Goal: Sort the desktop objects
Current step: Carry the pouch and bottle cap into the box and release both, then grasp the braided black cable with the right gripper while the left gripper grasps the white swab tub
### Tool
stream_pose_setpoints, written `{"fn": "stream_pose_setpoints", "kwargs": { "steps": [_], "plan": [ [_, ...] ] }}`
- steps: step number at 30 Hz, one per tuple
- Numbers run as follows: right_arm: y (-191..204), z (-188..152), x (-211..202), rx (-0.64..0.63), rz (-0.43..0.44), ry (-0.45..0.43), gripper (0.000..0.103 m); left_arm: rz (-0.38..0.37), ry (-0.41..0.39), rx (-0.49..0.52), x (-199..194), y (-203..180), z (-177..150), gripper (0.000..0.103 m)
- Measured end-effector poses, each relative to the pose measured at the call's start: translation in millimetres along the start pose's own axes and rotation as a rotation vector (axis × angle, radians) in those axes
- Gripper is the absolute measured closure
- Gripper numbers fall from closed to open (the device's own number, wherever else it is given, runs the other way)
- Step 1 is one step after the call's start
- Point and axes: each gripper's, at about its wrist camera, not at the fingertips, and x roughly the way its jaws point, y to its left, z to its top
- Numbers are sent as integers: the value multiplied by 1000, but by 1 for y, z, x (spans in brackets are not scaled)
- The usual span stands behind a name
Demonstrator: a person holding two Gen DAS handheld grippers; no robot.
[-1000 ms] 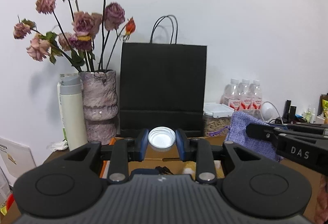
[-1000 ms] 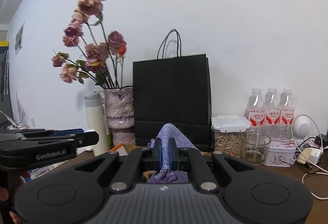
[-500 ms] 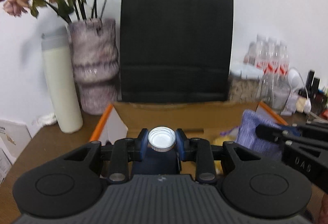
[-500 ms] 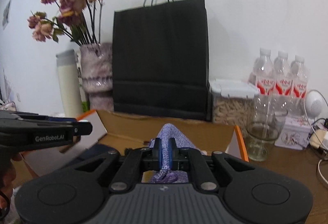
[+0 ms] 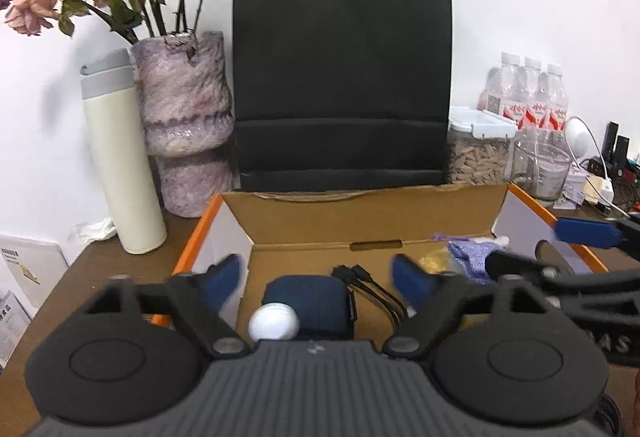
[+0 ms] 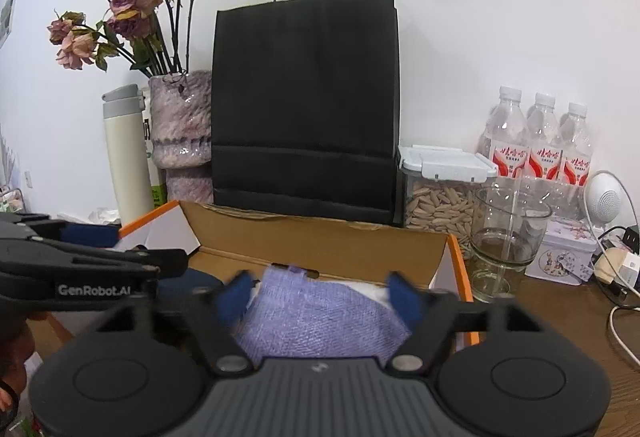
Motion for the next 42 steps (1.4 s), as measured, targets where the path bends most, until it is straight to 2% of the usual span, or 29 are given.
{"fn": "stream_pose_setpoints", "kwargs": {
  "steps": [1, 3, 8, 10, 24, 34, 42],
  "plan": [
    [0, 0, -1, -1, -4, -5, 11, 30, -7, -8, -1, 1, 0, 0],
    [-1, 2, -3, 4, -4, -6, 8, 53, -13, -18, -2, 4, 1, 0],
    [-2, 2, -4, 6, 3, 7, 7, 35, 1, -56, -7, 13, 0, 0],
    [-2, 3, -5, 9, 4, 14, 0, 39, -8, -58, -11, 14, -1, 0],
    [-14, -6, -34, 65, 3, 42, 0, 70, -50, -71, -34, 20, -7, 0],
    [-9, -18, -85, 13, -16, 33, 0, 13, -73, -42, -83, 29, -12, 0],
    [-7, -45, -119, 2, -20, 97, 0, 9, -78, -30, -125, 50, -30, 0]
  ]
}}
